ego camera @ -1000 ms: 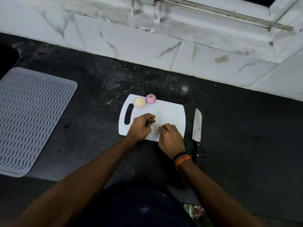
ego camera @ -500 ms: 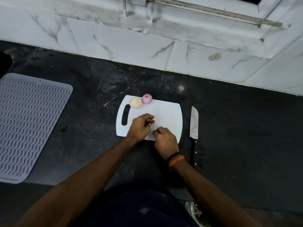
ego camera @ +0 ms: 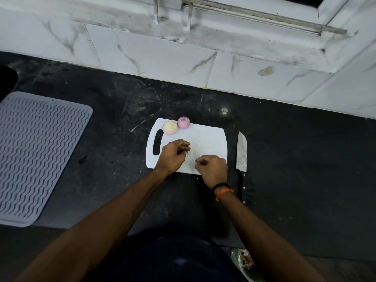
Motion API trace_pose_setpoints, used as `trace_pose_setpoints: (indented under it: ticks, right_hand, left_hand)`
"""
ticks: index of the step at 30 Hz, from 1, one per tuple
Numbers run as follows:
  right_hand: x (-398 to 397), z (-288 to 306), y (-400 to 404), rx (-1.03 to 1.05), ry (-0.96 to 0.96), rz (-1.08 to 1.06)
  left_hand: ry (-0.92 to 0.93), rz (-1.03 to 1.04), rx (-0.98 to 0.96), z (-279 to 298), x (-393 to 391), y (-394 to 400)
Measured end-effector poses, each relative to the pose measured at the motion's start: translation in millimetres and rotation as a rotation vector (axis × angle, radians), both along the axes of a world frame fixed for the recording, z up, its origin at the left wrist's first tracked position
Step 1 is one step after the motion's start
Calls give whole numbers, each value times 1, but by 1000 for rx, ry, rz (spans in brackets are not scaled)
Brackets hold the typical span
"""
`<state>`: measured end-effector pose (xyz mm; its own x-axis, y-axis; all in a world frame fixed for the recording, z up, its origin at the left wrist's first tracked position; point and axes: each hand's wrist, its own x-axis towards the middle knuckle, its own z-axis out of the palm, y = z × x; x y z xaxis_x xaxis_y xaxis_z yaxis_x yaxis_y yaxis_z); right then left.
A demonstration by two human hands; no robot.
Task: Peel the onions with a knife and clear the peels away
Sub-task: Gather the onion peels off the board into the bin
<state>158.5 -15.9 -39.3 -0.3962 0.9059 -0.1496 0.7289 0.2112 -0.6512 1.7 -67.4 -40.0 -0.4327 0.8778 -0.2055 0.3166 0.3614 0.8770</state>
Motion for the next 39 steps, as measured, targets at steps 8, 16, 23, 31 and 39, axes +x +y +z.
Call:
trace_pose_setpoints:
  ticks: [8, 16, 23, 31, 39]
  right_hand:
    - [11, 31, 27, -685, 900, -700]
    - [26, 33, 19, -804, 1049, -787]
    - [34, 30, 3, -787, 1076, -826]
    - [64, 27, -24, -848, 1251, -896]
    - [136, 28, -56, -773, 1420, -1017]
  left_hand:
    - [61, -135, 13, 6, 7, -1]
    - [38, -141, 29, 10, 21, 7]
    - [-59, -120, -22, 12, 34, 13]
    - [-361, -118, -70, 20, 72, 8]
    - [-478, -281, -95, 32, 155, 4]
